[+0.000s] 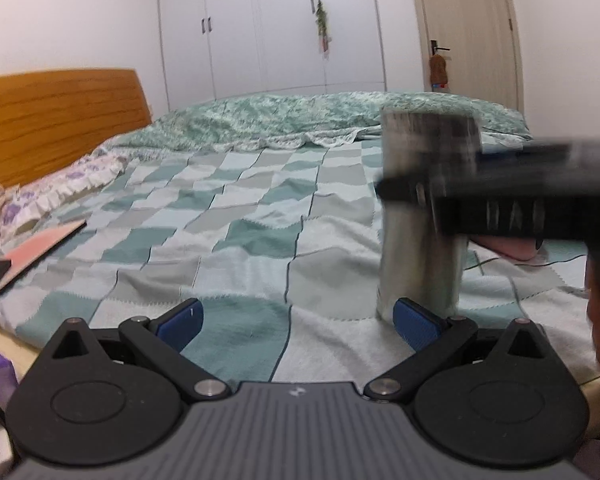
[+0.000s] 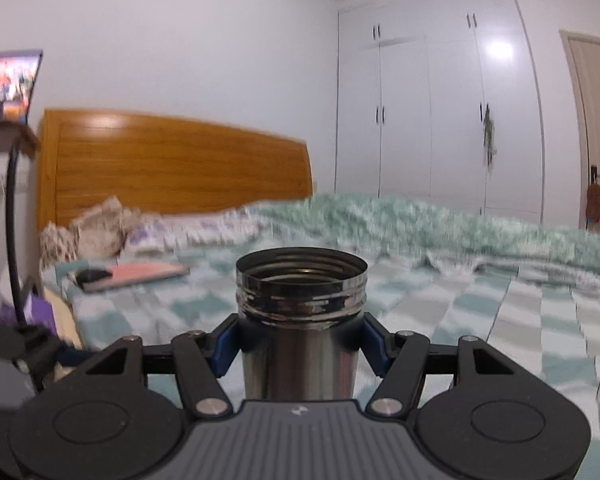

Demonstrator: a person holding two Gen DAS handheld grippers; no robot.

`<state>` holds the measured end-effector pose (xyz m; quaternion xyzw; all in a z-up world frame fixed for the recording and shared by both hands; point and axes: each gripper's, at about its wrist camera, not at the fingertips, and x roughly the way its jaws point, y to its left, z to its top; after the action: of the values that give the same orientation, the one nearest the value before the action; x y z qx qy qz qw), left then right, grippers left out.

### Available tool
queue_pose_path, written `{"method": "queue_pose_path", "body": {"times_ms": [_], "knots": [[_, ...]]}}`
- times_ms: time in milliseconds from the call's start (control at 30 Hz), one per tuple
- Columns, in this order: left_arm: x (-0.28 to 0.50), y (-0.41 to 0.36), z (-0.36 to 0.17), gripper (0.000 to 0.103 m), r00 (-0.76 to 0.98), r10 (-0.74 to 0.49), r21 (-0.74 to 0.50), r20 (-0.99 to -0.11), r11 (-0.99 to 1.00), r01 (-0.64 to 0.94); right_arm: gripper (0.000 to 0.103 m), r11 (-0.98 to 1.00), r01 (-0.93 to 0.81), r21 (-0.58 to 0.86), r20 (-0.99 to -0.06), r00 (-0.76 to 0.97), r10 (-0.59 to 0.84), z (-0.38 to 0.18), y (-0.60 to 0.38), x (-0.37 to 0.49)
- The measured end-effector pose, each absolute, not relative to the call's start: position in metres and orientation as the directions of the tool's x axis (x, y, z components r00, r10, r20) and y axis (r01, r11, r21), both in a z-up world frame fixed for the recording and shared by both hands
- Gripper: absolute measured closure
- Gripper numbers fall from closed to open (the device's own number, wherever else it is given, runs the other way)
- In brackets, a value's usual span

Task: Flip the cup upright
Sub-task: 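Lower the upright thermos onto the bed cover with the right tool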

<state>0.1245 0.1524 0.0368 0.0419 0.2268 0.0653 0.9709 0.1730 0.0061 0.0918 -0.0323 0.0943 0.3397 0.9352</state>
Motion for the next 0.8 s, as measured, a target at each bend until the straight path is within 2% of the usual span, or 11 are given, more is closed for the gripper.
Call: {"method": "queue_pose_path", "body": {"times_ms": [33,100,400,433,467,533,667,733,800], "knots": [[0.124,0.154,0.035,0.0,0.887,0.144,0.103,-0.438,0.989,-0.109,0.041,0.769,-0.639,0.011,-0.231,0.747,0.624,0.083,0.009,0.176],[0.123,0.155,0.034,0.0,0.888,0.139,0.097,-0.438,0.99,-0.107,0.041,0.775,-0.632,0.01,-0.204,0.758,0.62,0.076,0.007,0.172],[0.117,0.152,0.039,0.0,0.893,0.139,0.103,-0.427,0.989,-0.104,0.04,0.777,-0.63,-0.015,-0.2,0.763,0.615,0.078,0.01,0.168],[0.115,0.151,0.04,0.0,0.895,0.139,0.105,-0.423,0.989,-0.104,0.038,0.778,-0.628,-0.015,-0.203,0.764,0.612,0.079,0.009,0.168],[0.114,0.15,0.042,0.0,0.897,0.139,0.107,-0.42,0.989,-0.104,0.024,0.775,-0.631,-0.01,-0.203,0.761,0.617,0.08,0.007,0.168],[0.11,0.147,0.046,0.0,0.901,0.138,0.109,-0.41,0.989,-0.102,0.009,0.771,-0.636,0.016,-0.166,0.759,0.629,0.085,-0.002,0.163],[0.1,0.139,0.054,0.0,0.911,0.128,0.105,-0.391,0.99,-0.094,0.008,0.774,-0.633,0.013,-0.093,0.77,0.631,0.096,-0.023,0.145],[0.093,0.131,0.058,0.0,0.919,0.108,0.095,-0.378,0.992,-0.077,0.0,0.781,-0.624,0.017,-0.068,0.779,0.624,0.102,-0.037,0.135],[0.087,0.123,0.06,0.0,0.926,0.086,0.088,-0.368,0.994,-0.057,0.0,0.796,-0.606,0.014,-0.04,0.795,0.606,0.105,-0.055,0.122]]}}
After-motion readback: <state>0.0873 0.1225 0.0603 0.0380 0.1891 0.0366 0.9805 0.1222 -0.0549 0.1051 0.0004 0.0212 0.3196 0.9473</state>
